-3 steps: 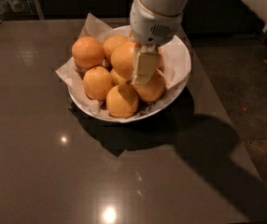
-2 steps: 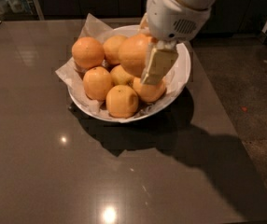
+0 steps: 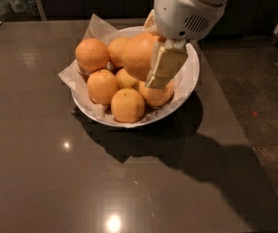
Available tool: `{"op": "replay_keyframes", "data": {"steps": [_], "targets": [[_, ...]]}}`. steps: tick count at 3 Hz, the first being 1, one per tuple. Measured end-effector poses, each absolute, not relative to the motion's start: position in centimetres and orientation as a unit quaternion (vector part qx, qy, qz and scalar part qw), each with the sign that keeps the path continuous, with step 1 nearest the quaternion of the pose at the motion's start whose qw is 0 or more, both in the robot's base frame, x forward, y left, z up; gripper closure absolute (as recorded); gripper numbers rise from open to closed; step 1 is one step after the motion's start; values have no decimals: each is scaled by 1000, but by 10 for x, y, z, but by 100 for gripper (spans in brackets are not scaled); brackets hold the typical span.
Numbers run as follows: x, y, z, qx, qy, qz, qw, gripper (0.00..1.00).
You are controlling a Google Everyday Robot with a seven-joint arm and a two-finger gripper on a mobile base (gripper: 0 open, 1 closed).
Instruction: Pick orange from white bowl
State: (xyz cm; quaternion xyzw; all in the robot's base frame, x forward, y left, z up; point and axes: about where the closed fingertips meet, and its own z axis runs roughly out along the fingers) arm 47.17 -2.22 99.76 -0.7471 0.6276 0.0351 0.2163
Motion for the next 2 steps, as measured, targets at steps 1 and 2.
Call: {"op": "replay_keyframes", "data": {"steps": [1,2], "targets": [[449,-10,1007,-756,621,57,199,100],[445,-11,1007,-757,621,59,193,100]]}}
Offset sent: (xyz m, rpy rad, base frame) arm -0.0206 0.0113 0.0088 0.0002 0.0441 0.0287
